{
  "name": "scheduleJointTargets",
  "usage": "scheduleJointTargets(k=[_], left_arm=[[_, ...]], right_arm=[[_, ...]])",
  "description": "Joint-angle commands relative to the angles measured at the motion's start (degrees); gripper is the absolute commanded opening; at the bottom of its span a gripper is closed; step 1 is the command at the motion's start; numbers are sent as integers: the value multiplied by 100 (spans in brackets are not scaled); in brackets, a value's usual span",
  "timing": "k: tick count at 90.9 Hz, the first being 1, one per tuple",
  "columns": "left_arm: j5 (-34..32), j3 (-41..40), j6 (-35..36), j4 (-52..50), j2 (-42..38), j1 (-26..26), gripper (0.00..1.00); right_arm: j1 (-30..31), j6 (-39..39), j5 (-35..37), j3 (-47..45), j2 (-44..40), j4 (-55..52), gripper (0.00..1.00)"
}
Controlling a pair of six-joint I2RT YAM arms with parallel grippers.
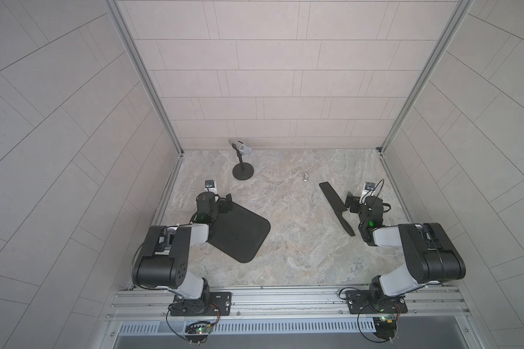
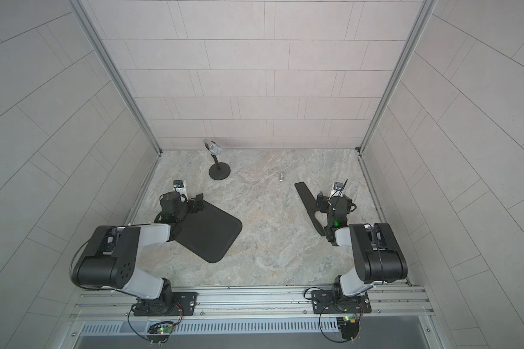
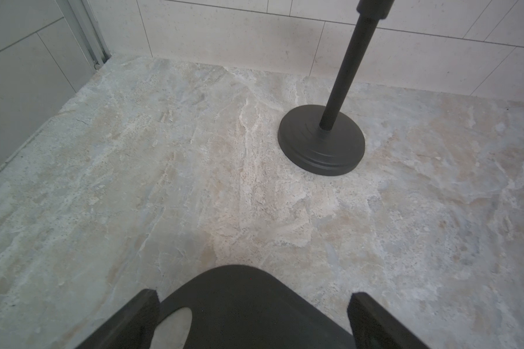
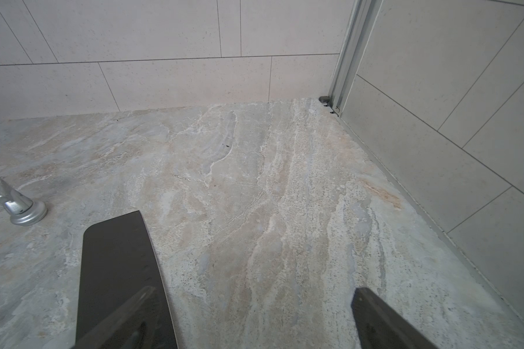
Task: Align the knife with the edge of the cutting board
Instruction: Move the work surface to the center of the board.
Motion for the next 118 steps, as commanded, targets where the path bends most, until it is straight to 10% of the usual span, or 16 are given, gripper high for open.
scheduleJointTargets(k=[1, 43, 73, 118], left_arm=[[-335, 238, -126, -602, -365, -7, 100], [-2834, 1782, -1813, -4079, -1733, -487, 100], [-1480, 2870, -2684, -6607, -2245, -510, 100], [-92, 2754, -2889, -7488, -1453, -117, 100]], right_arm=[[2, -5, 39, 248, -497, -639, 100], [12, 1312, 389, 1226, -2524, -4007, 100], [172, 1793, -2086, 2543, -3014, -6460, 100], [3210, 2449, -1823, 2834, -2260, -6863, 100]])
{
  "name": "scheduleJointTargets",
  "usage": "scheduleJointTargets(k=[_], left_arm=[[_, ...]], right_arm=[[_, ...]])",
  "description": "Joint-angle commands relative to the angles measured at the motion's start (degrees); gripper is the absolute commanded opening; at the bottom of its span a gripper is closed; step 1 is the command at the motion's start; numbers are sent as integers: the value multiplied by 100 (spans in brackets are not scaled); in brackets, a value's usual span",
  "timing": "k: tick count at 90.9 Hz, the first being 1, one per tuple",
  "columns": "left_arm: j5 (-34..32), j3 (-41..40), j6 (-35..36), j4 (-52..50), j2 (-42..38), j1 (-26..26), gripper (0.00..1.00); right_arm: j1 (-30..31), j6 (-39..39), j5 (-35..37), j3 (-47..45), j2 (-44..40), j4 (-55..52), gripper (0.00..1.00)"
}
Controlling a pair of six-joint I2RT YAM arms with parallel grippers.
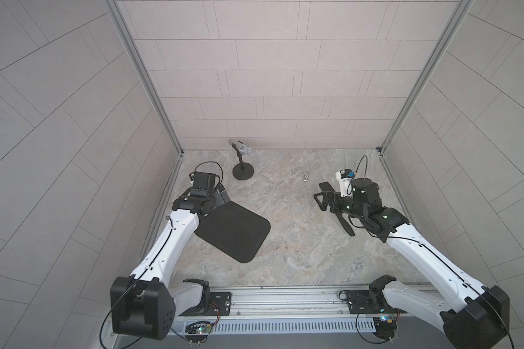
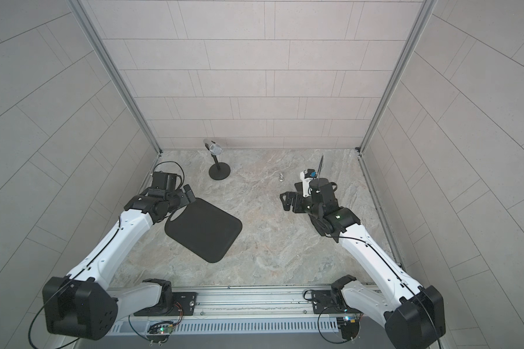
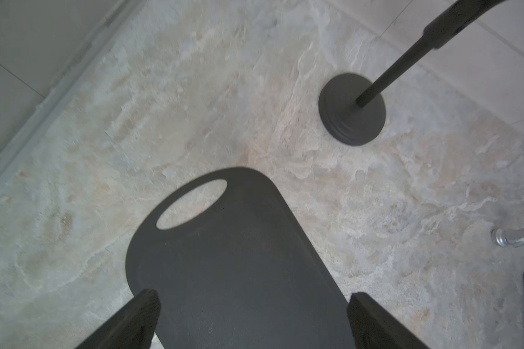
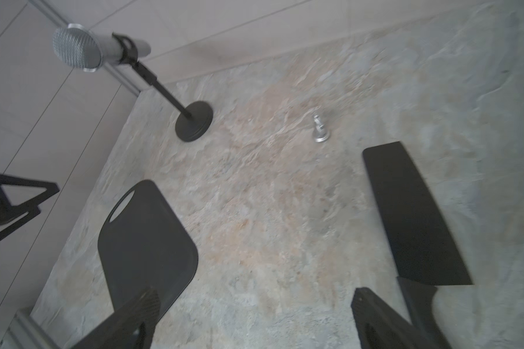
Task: Align the knife with the edge of the cutting board
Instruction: Move the work surface to the center of the board.
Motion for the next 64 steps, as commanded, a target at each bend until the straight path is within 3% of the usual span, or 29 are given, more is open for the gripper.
scheduleJointTargets(k=[1, 34, 64], left_arm=[[520, -23, -171, -277, 227, 271, 100], [1457, -107, -715, -36, 1033, 1448, 100], [1505, -72, -992, 485, 1469, 1758, 100]], right_arm=[[606, 285, 208, 84, 344, -29, 100], [2002, 532, 439, 531, 1830, 430, 100], [2835, 415, 535, 1473, 3439, 213, 100]])
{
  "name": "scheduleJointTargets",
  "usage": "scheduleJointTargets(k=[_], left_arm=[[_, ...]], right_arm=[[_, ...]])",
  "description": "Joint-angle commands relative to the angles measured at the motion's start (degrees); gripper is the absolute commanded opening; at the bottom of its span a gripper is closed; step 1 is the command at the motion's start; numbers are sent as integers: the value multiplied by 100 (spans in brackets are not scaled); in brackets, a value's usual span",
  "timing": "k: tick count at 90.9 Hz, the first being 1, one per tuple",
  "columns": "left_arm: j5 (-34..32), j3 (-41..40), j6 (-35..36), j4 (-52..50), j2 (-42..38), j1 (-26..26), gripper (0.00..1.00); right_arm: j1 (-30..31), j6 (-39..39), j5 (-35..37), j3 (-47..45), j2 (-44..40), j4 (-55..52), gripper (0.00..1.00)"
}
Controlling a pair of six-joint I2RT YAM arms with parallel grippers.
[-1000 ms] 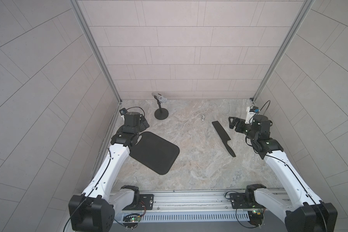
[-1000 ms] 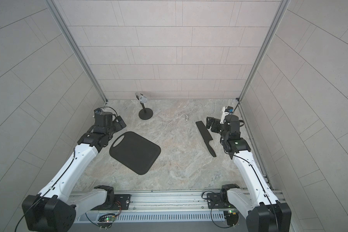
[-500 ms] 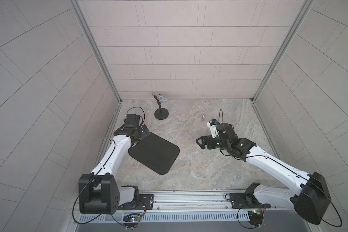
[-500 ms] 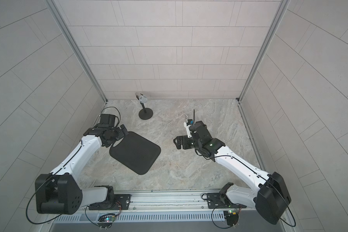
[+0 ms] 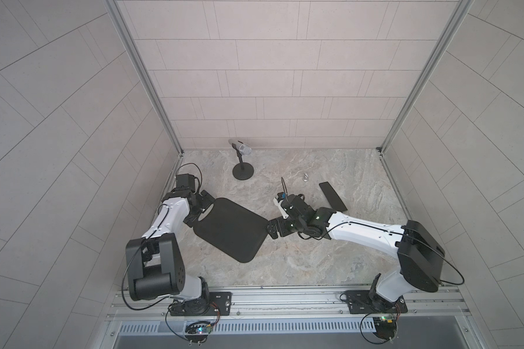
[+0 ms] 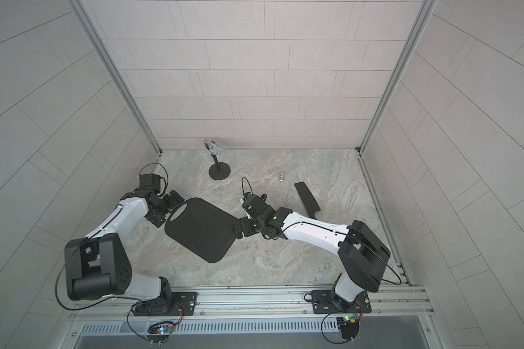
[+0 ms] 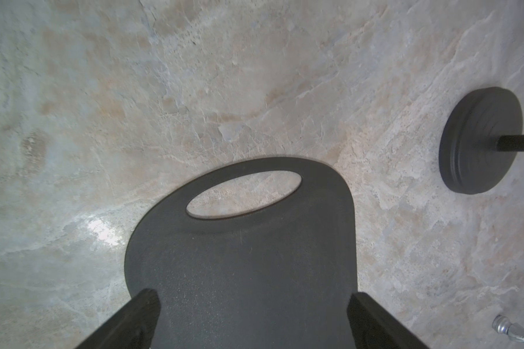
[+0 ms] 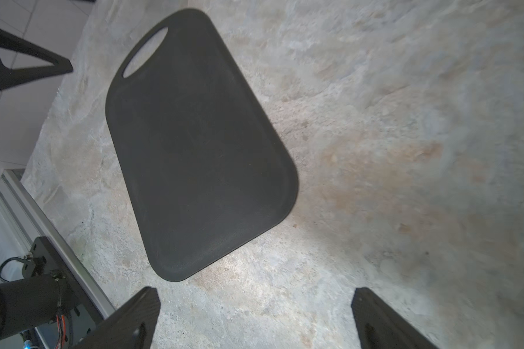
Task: Align the knife with the edge of the cutting board
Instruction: Move the work surface to the center of the board.
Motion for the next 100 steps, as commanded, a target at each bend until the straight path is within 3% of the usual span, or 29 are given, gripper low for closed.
scheduleJointTargets(k=[1, 49, 100], left_arm=[[117, 48, -114, 203, 164, 88, 100], [340, 824, 16, 274, 1313, 464, 100], [1065, 1649, 174, 135, 2620, 473, 100]], right_arm=[[207, -49, 106, 278, 340, -90, 100], [1269, -242, 543, 1394, 1558, -586, 100], [1829, -549, 1106, 2406, 2430, -1365, 100]])
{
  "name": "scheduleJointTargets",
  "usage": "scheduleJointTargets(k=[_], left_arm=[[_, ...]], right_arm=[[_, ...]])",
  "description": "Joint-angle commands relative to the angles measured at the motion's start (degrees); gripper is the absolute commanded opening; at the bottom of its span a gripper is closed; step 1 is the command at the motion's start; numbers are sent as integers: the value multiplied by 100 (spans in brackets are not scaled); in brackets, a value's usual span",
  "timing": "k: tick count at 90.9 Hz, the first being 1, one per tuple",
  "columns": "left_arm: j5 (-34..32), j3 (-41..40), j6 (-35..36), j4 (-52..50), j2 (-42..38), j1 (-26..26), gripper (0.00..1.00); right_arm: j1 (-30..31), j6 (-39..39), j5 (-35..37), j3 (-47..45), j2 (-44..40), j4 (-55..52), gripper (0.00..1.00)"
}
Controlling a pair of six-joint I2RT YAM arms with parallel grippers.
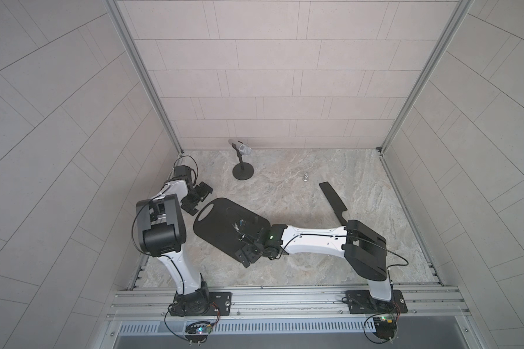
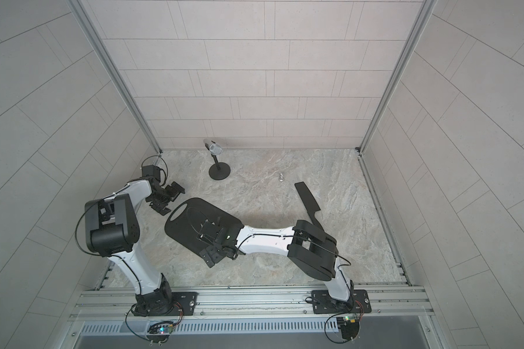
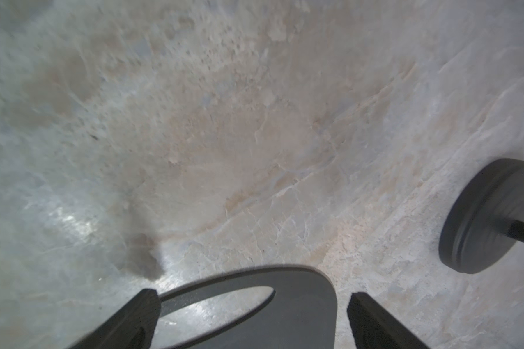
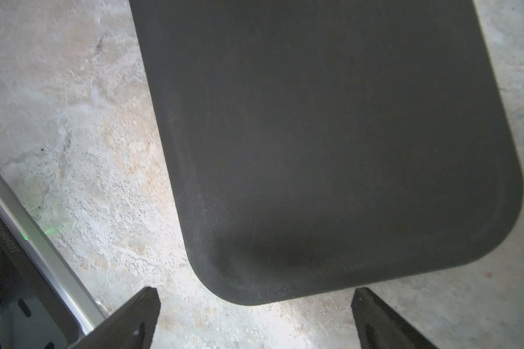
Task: Align the knife with the edge of the cutting board
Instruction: Move the work surface to the center of the board.
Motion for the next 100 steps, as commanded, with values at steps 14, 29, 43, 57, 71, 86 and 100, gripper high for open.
scheduleJointTargets(k=[14, 29, 43, 57, 71, 86, 100], left_arm=[[423, 153, 94, -135, 378, 18, 100], [504, 81, 111, -129, 446, -15, 100], [435, -77, 77, -159, 355, -109, 100], [412, -189, 51, -244, 248, -240, 100], [419, -355, -24, -256, 117, -332, 100], [519, -559, -93, -229, -40, -409, 100], [537, -782, -158, -138, -206, -505, 100]], right_arm=[[232, -240, 388, 491, 488, -532, 100], [234, -320, 451, 619, 675, -686, 100], [236, -365, 569, 643, 759, -809, 100], [243, -351, 787, 642, 815, -974, 100], [248, -293, 1041, 596, 860, -1136, 100], [239, -220, 1336, 469, 868, -1251, 100], [230, -194, 1483, 284, 840, -1251, 100]])
